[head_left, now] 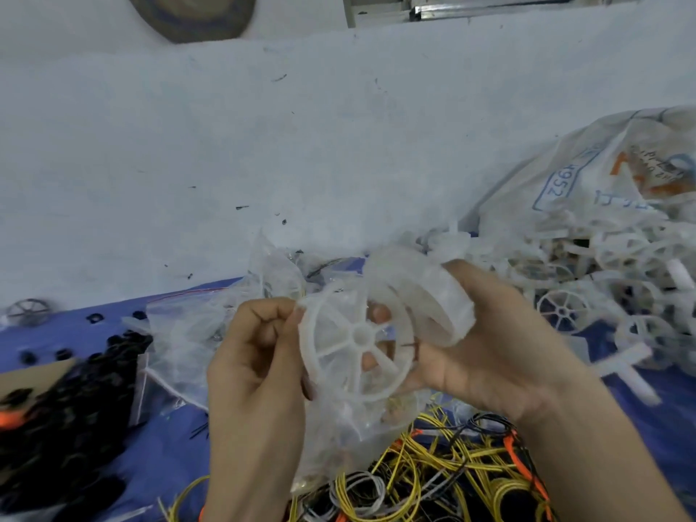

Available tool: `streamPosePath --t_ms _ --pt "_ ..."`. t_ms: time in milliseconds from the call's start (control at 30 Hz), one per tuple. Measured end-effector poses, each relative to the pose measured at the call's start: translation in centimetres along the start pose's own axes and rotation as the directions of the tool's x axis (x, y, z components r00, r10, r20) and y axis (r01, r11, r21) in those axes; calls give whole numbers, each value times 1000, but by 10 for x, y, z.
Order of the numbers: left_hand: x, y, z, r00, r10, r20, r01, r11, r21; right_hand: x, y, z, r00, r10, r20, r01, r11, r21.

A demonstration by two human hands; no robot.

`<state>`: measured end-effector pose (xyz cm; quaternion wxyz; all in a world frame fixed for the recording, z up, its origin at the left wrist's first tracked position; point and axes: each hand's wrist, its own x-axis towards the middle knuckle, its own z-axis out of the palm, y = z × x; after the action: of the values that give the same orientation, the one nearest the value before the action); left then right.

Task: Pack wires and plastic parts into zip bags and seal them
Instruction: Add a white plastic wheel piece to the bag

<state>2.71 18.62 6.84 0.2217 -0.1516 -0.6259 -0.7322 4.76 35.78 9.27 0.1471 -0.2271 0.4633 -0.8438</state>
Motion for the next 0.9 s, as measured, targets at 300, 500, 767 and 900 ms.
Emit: streamPosePath --t_ms 300,500,767,900 --pt "0 2 0 999 31 -4 -32 998 -45 8 8 1 977 -78 -197 42 983 -181" --pt "0 1 1 998 54 -25 -56 997 -52 11 15 4 991 -103 -81 61 912 -406" --pt "-2 -5 1 976 217 -30 -202 946 253 12 15 6 964 -216 -156 0 586 -810" --pt "-6 -10 9 982 188 -6 -181 952 245 9 18 18 989 -120 -84 -62 182 -981"
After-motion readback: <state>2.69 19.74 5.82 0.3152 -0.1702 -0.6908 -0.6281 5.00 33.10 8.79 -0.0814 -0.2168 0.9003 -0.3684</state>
